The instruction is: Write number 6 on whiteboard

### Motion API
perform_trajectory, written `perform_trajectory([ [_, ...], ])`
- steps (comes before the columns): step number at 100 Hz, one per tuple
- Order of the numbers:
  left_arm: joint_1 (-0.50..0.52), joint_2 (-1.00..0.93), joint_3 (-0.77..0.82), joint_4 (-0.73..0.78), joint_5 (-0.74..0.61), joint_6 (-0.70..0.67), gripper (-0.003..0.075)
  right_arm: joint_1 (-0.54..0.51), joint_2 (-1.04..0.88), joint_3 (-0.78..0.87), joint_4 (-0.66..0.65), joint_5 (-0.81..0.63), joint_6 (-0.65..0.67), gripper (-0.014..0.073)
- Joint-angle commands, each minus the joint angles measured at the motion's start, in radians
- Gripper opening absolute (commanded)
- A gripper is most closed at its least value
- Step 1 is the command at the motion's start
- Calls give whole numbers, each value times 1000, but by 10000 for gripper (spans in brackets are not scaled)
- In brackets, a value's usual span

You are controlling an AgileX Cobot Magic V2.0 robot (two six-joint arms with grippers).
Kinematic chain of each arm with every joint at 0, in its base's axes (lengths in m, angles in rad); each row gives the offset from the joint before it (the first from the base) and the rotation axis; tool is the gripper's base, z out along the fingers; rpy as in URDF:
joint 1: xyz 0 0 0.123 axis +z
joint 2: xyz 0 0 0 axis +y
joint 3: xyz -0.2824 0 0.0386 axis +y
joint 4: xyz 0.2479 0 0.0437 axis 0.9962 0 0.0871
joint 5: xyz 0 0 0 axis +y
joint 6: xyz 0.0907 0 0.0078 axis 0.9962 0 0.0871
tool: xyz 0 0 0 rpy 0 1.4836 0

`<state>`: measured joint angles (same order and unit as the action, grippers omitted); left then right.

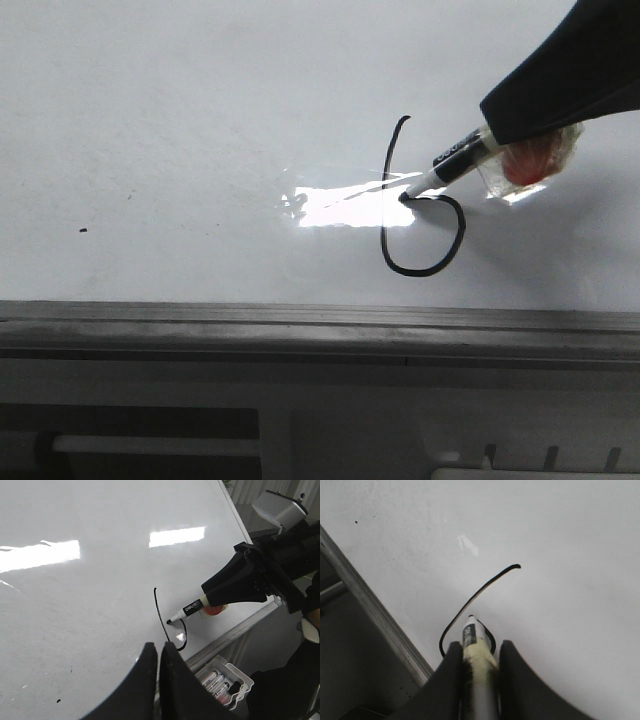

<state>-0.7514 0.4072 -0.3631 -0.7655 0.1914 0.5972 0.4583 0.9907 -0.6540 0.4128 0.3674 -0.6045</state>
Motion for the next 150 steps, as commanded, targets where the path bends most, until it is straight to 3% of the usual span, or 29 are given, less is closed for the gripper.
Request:
perform_trajectory([
  [1,2,2,-27,-17,-61,-8,-19,-7,23,-20,-9,-65,-4,-62],
  [72,2,2,-27,-17,-61,-8,-19,-7,42,-20,11,4,-4,-62],
  [113,2,11,-36,-25,-54,-8,-12,66,-189,-168,11,119,-4,-63],
  [125,2,67,-84,-9,25,26,112,66,-197,-168,6,183,-7,-63],
  [138,0,187,-173,-7,168,135,328,70,-190,-168,6,229,-21,-63],
  [150,-22,333,-273,-7,283,274,358,105,-171,-168,6,235,-73,-64],
])
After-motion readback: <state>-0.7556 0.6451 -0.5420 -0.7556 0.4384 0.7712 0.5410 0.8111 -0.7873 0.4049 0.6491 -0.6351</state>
